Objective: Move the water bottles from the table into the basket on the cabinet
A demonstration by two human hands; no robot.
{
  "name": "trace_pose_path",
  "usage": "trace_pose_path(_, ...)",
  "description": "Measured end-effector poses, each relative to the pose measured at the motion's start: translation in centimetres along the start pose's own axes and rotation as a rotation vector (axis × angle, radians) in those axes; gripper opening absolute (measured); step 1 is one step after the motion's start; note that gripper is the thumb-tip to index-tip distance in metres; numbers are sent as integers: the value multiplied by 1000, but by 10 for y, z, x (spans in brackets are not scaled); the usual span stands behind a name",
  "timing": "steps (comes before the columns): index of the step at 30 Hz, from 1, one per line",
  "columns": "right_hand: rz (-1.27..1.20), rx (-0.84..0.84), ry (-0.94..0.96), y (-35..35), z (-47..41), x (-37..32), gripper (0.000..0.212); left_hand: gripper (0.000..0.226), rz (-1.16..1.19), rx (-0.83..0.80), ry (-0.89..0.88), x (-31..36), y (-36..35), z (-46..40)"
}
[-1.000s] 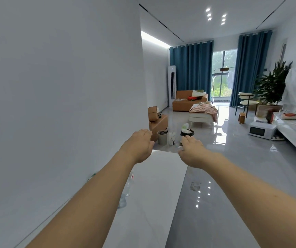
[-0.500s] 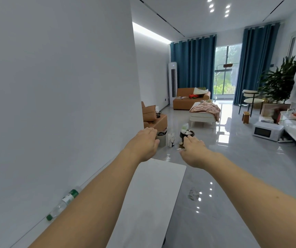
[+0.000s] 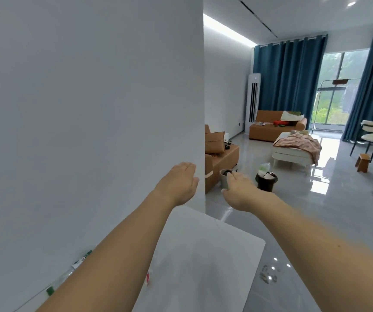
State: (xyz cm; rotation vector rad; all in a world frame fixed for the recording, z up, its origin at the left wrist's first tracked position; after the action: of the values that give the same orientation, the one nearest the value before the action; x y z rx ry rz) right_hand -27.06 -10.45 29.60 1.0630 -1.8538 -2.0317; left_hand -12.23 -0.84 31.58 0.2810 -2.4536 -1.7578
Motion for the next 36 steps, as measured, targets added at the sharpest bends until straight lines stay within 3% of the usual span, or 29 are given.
trace_pose_path(10,-11,-206,423,-62,-83,-158,63,54,-74,-40,511,-152,6,60)
trace_pose_path(20,-44,-501,870,-155,-48,-317,63,50,-111,-58,1076,-231,30,216)
trace_pose_path(24,-51,-548,891,-176,-59,-341,63,49,-72,-48,1178,-247,23,229)
trace_pose_path(28,-90,-645,844,-213,-74,-344,61,46,234,-15,1339,-272,-17,231)
trace_pose_path(31,-157,-767,733,-266,-89,-335,57,16,546,0,1554,-294,-66,244)
trace_pose_path(36,-123,-935,573,-402,-101,-301,43,10,812,-138,1893,-318,-200,301)
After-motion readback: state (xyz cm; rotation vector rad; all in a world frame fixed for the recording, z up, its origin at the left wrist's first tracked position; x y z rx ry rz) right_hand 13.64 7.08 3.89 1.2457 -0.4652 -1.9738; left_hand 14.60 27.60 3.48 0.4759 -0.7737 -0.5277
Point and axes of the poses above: each hand's wrist, its own z-axis away from the middle knuckle, its own y-axis out of the back of the hand, x = y × z, the point moved 3 cm from there along -z, towards the middle knuckle, and after that the axes turned 11 degrees about -z, right-handed, at the moved point
